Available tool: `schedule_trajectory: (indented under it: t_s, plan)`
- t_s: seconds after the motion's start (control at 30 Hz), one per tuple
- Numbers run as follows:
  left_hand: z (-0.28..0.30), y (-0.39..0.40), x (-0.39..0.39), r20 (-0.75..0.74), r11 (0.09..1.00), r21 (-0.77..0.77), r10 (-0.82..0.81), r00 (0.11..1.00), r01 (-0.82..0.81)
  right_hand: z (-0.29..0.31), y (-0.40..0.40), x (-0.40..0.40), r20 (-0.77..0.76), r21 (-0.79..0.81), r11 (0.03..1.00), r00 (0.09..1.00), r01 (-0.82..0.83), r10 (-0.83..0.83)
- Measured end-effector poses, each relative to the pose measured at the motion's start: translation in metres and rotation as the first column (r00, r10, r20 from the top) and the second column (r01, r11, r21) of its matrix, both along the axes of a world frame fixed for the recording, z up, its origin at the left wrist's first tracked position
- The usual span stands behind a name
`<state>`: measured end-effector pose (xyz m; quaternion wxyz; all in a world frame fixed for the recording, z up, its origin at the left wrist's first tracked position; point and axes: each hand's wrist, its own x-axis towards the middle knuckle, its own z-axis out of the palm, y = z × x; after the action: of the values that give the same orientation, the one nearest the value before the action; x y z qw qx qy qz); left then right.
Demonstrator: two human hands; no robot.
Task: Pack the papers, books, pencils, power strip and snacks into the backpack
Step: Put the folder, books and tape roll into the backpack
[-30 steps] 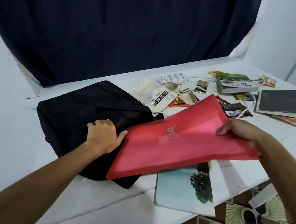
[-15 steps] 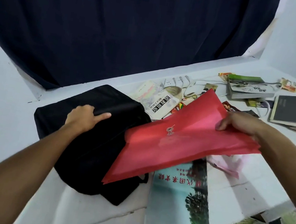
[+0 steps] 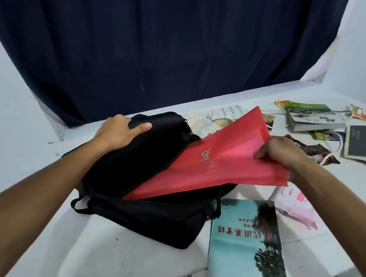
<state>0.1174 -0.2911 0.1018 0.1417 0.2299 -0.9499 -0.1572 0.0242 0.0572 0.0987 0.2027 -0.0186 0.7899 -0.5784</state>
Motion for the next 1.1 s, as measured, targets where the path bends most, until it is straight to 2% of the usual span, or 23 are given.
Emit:
schedule_trajectory:
  t_s: [0.2, 0.3, 0.4, 0.57, 0.7, 0.8, 0.87, 0.97, 1.0, 1.1]
  plan:
    - [0.004, 0.007, 0.001, -0.046, 0.994, 0.096, -0.041, 0.998, 0.046, -0.029, -0.044, 0.024, 0.003, -0.227, 0.973, 0.999, 0.044, -0.044]
    - [0.01, 0.018, 0.003, -0.103, 0.99, 0.125, -0.053, 0.993, 0.066, -0.043, -0.076, 0.041, -0.003, -0.25, 0.968, 1.0, 0.02, -0.022]
    - [0.014, 0.022, 0.004, -0.137, 0.984, 0.159, -0.059, 0.989, 0.081, -0.054, -0.106, 0.053, 0.012, -0.291, 0.954, 0.997, 0.072, -0.071]
    - [0.022, 0.026, 0.006, -0.171, 0.984, 0.154, -0.068, 0.983, 0.094, -0.073, -0.152, 0.066, 0.16, -0.422, 0.893, 0.982, 0.157, -0.096]
    - [0.024, 0.027, 0.009, -0.204, 0.976, 0.179, -0.088, 0.975, 0.126, -0.073, -0.169, 0.076, 0.309, -0.531, 0.827, 0.951, 0.187, -0.016]
    - [0.023, 0.02, 0.009, -0.235, 0.982, 0.142, -0.092, 0.968, 0.127, -0.068, -0.164, 0.075, 0.345, -0.477, 0.878, 0.927, 0.041, 0.144]
    - [0.019, 0.011, 0.012, -0.25, 0.99, 0.094, -0.074, 0.965, 0.1, -0.064, -0.156, 0.073, 0.358, -0.391, 0.904, 0.878, -0.169, 0.319]
    - [0.007, 0.001, 0.018, -0.26, 0.996, 0.046, -0.061, 0.964, 0.075, -0.049, -0.137, 0.072, 0.3, -0.216, 0.85, 0.796, -0.481, 0.526]
    - [0.003, -0.001, 0.019, -0.259, 0.996, 0.039, -0.07, 0.964, 0.082, -0.043, -0.128, 0.069, 0.237, -0.182, 0.833, 0.799, -0.523, 0.553]
    - [-0.005, -0.006, 0.023, -0.232, 0.995, -0.003, -0.095, 0.968, 0.097, -0.016, -0.084, 0.058, -0.108, -0.094, 0.835, 0.839, -0.542, 0.533]
